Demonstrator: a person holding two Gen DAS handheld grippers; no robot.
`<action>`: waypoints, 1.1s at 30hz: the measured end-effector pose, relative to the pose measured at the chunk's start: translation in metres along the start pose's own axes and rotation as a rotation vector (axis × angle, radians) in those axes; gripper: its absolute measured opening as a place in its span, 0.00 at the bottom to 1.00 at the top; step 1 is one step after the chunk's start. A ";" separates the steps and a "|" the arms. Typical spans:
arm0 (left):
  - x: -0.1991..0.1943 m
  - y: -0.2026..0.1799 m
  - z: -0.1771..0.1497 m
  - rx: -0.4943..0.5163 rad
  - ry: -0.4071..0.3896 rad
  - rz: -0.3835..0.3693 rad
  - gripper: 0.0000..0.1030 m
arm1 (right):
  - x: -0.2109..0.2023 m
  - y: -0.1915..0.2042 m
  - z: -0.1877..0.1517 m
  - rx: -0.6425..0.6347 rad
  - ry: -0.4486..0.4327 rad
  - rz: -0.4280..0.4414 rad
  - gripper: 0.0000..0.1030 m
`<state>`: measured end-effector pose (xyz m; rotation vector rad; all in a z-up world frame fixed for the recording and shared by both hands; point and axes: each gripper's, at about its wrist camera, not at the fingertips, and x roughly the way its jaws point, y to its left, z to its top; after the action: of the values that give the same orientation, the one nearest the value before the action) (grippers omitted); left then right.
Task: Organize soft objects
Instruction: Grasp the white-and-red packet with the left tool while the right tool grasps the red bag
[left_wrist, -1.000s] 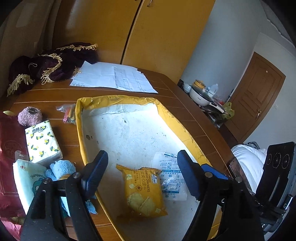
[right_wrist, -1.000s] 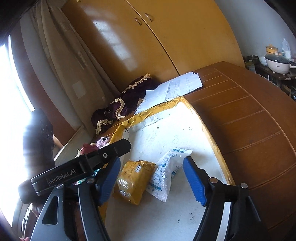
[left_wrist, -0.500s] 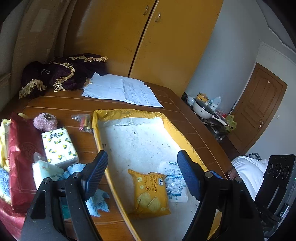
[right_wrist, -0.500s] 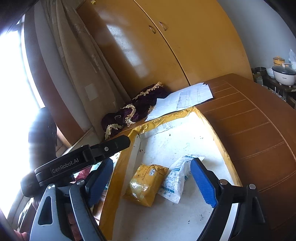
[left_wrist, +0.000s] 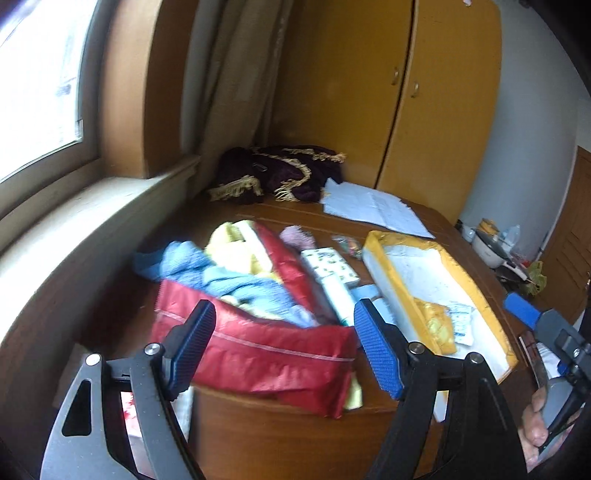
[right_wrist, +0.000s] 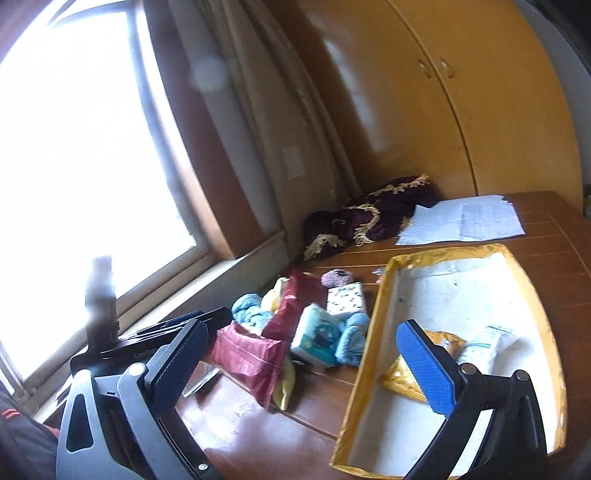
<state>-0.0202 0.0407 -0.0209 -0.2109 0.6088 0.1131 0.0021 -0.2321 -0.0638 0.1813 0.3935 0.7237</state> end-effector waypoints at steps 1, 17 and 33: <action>-0.002 0.009 -0.004 -0.018 0.011 0.033 0.75 | 0.006 0.008 0.002 -0.021 0.017 0.009 1.00; -0.018 0.084 -0.059 -0.316 0.075 0.302 0.75 | 0.129 0.087 -0.002 -0.204 0.295 0.096 1.00; 0.017 0.116 -0.062 -0.417 0.141 0.251 0.64 | 0.220 0.112 -0.027 -0.427 0.516 -0.004 0.81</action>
<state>-0.0600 0.1396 -0.0992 -0.5493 0.7474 0.4723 0.0724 -0.0009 -0.1189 -0.4189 0.7165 0.8319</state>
